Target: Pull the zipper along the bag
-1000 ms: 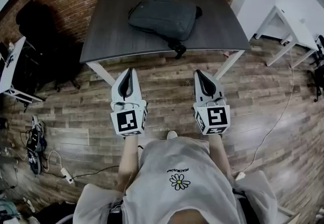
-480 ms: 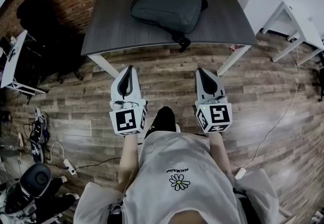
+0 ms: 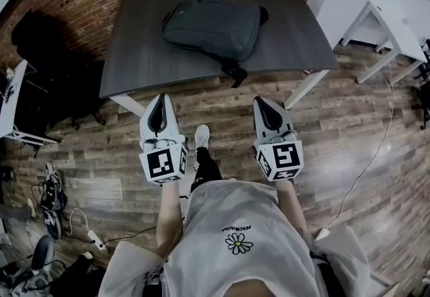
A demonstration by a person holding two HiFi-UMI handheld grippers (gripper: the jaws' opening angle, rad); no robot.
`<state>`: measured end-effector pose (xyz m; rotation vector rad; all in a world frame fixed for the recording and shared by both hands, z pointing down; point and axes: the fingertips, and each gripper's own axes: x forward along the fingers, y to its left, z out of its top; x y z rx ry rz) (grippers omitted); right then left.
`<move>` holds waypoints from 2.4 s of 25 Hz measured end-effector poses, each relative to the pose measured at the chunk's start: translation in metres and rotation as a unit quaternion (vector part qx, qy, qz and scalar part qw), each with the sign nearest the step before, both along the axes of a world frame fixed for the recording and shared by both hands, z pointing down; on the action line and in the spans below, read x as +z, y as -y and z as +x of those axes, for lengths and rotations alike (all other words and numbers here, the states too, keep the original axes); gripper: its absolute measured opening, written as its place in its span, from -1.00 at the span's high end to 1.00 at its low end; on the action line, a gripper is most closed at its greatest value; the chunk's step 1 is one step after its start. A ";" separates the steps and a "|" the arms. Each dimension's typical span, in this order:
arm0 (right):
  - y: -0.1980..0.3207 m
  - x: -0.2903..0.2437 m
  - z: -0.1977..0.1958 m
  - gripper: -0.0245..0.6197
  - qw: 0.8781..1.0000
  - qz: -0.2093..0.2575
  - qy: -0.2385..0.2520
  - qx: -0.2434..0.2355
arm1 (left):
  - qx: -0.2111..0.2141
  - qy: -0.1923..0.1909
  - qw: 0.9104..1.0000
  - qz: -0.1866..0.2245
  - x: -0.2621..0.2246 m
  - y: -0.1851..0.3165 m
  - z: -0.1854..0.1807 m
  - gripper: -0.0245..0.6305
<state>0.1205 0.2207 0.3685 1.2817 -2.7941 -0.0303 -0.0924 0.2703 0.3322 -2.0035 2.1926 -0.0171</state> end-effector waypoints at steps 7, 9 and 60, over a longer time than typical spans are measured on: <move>0.074 -0.009 -0.029 0.92 1.000 0.004 -0.001 0.019 | 0.019 -0.004 1.000 0.001 -0.005 0.073 -0.029 0.93; 0.096 -0.011 -0.044 0.92 1.000 0.001 -0.003 0.022 | 0.029 -0.005 1.000 -0.002 -0.006 0.097 -0.041 0.93; 0.318 0.086 -0.097 0.92 0.966 -0.173 -0.129 0.141 | 0.188 0.032 0.952 -0.240 0.134 0.399 -0.119 0.93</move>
